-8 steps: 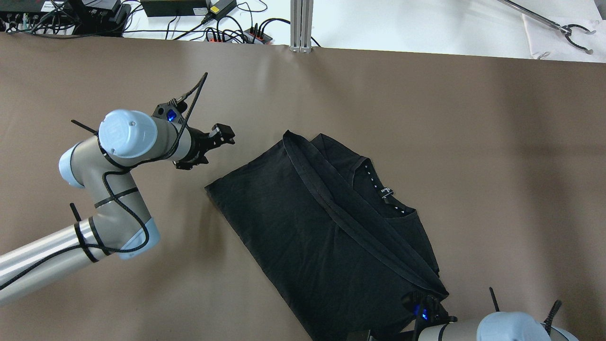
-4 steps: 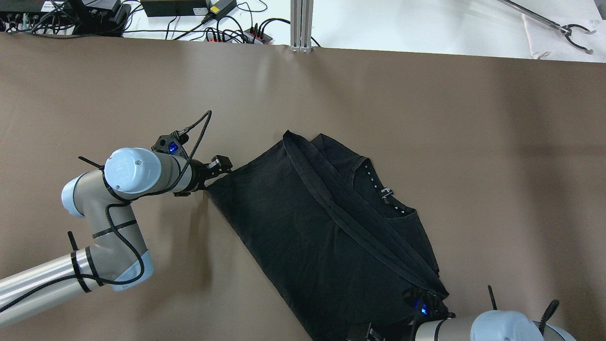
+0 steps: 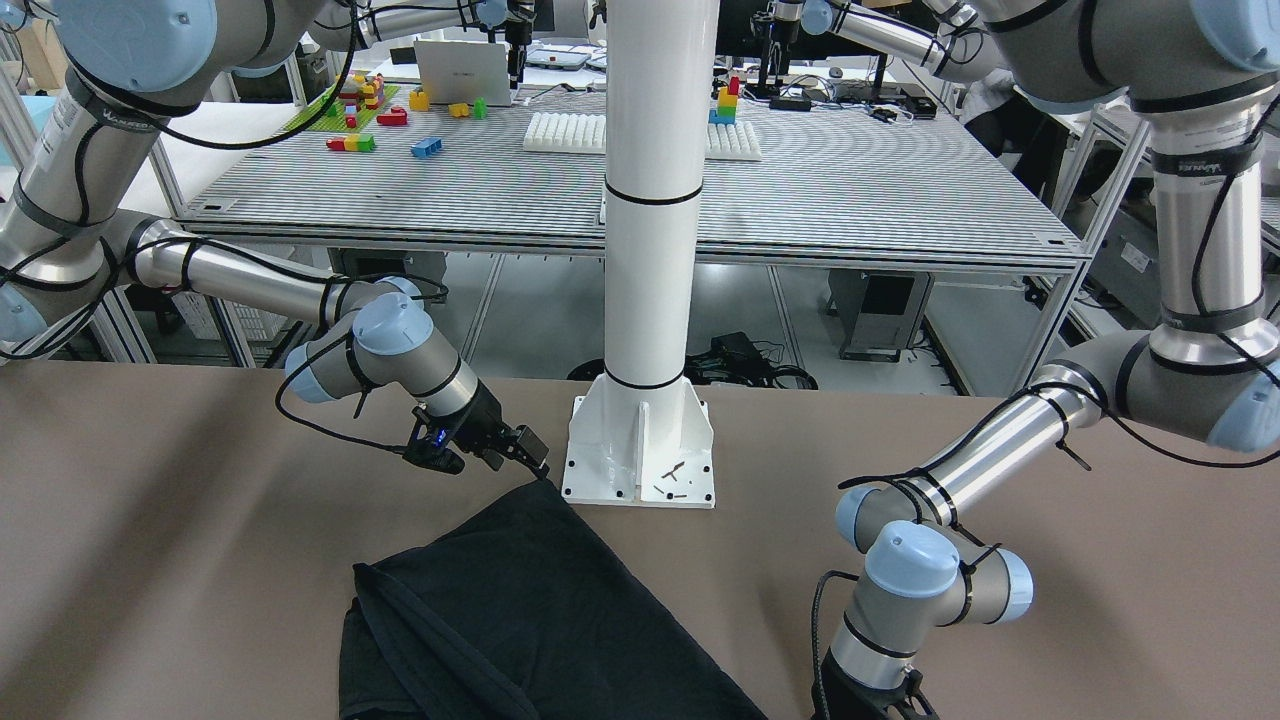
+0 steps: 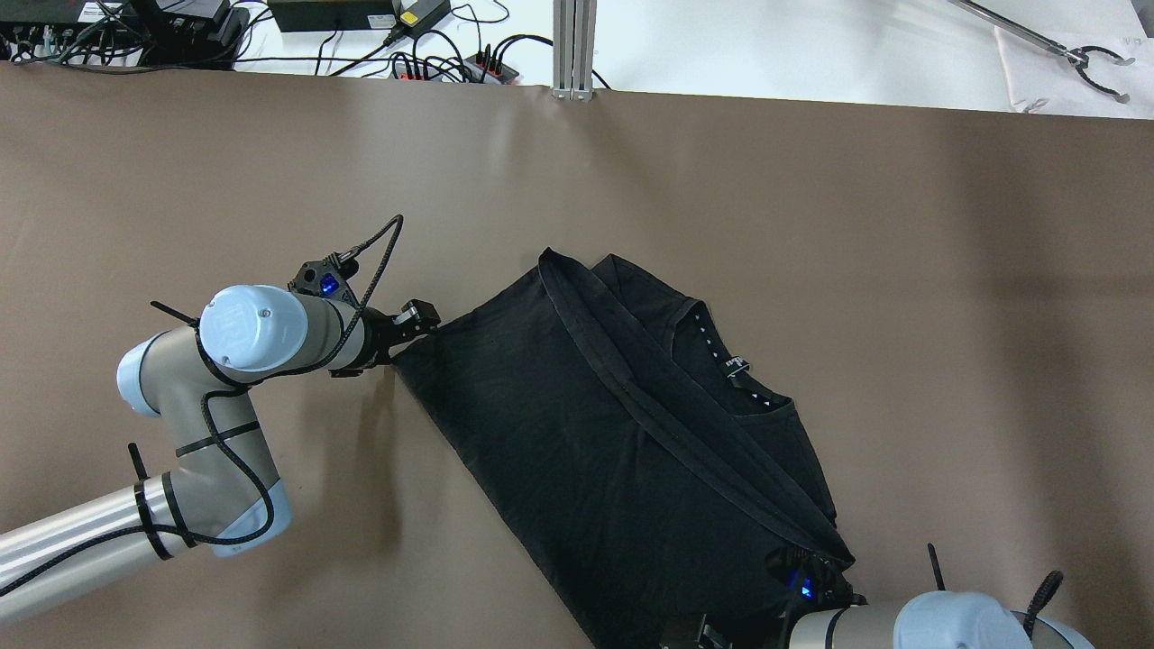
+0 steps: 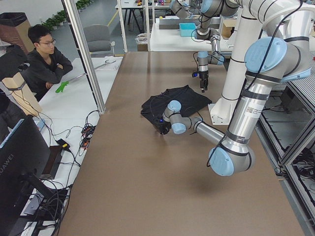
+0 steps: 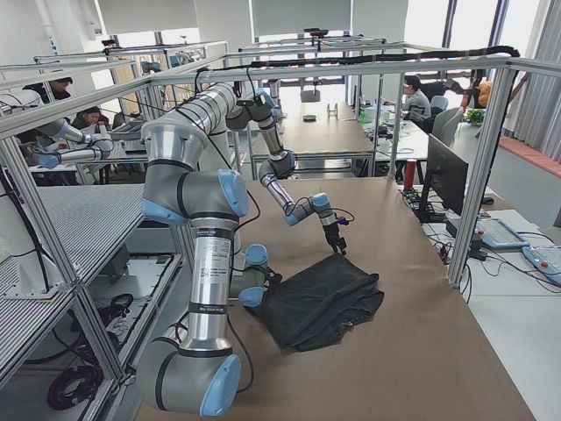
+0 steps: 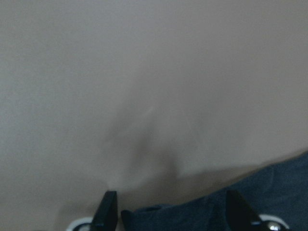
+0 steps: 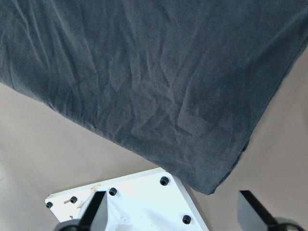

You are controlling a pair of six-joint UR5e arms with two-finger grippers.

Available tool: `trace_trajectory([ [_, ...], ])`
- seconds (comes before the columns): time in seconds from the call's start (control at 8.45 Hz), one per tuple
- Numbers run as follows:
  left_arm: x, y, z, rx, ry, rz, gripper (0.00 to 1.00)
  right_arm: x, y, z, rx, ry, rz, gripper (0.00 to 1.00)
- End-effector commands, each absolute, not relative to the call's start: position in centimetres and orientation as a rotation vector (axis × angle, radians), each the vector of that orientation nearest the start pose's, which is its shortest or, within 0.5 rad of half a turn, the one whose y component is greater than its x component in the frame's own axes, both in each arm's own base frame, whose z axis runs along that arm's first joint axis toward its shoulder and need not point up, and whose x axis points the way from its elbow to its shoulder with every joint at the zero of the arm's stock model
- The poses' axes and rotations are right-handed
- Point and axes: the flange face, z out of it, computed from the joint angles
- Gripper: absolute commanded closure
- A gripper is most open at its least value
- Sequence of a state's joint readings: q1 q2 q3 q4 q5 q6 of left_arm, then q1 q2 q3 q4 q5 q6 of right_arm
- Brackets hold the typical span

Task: Fold clothes
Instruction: 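Grasp the shirt corner farthest from the robot with the left gripper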

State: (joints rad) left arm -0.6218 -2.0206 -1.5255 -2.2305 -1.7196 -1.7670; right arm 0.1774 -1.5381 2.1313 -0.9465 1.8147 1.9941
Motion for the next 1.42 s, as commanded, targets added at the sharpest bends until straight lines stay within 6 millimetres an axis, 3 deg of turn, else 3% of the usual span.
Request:
trace_trajectory([
  [0.0, 48.2, -49.1, 35.4, 0.090, 1.086, -0.664, 0.24, -44.0, -18.9, 30.2, -0.363, -1.195, 0.370, 0.05],
  [0.35, 48.1, -49.0, 35.2, 0.091, 1.091, -0.664, 0.77, -44.1, -18.9, 30.0, -0.363, -1.200, 0.371, 0.05],
  [0.47, 48.2, -49.0, 35.1, 0.086, 1.092, -0.659, 0.89, -44.1, -18.9, 30.0, -0.364, -1.199, 0.373, 0.05],
  [0.83, 48.5, -49.1, 34.5, 0.092, 1.095, -0.637, 1.00, -44.2, -19.1, 30.0, -0.341, -1.205, 0.388, 0.05],
  [0.95, 47.7, -50.1, 34.6, 0.091, 1.074, -0.604, 1.00, -44.2, -19.1, 30.1, -0.340, -1.203, 0.389, 0.05],
  [1.18, 43.1, -58.1, 32.7, 0.178, 1.006, -0.587, 1.00, -44.2, -19.6, 30.0, -0.293, -1.215, 0.419, 0.05],
  [1.3, 43.0, -63.3, 31.2, 0.175, 0.986, -0.599, 1.00, -44.1, -19.8, 30.2, -0.284, -1.214, 0.427, 0.05],
])
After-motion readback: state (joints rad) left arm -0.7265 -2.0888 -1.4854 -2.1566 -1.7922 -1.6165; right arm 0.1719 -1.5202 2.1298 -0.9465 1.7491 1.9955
